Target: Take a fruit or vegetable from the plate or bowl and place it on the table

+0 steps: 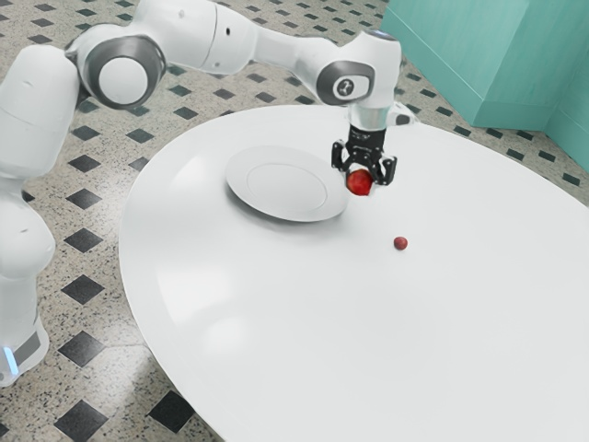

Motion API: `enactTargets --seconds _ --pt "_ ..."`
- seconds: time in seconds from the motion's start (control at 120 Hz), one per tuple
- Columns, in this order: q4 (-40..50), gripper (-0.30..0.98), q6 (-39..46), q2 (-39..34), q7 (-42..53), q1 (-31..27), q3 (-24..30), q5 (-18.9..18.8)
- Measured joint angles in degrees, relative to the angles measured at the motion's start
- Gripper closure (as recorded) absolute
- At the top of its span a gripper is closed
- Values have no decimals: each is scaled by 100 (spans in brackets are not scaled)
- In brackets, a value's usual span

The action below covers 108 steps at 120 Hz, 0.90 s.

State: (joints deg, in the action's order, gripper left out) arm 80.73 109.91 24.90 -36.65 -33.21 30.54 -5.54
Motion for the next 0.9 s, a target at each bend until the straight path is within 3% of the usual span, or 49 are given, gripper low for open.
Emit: enactTargets --seconds 0.125,0.25,0.592,0.725,0.9 --pt "664 34 -20 -657 -2 -57 -547 313" --pt "1146 34 -42 -1064 0 -366 -695 556" --pt "1268 34 -310 -1057 7 -874 -948 835" --pt "1235 14 -346 -1045 3 -871 -945 985" --pt "895 4 -285 -1429 -71 -629 -845 1154"
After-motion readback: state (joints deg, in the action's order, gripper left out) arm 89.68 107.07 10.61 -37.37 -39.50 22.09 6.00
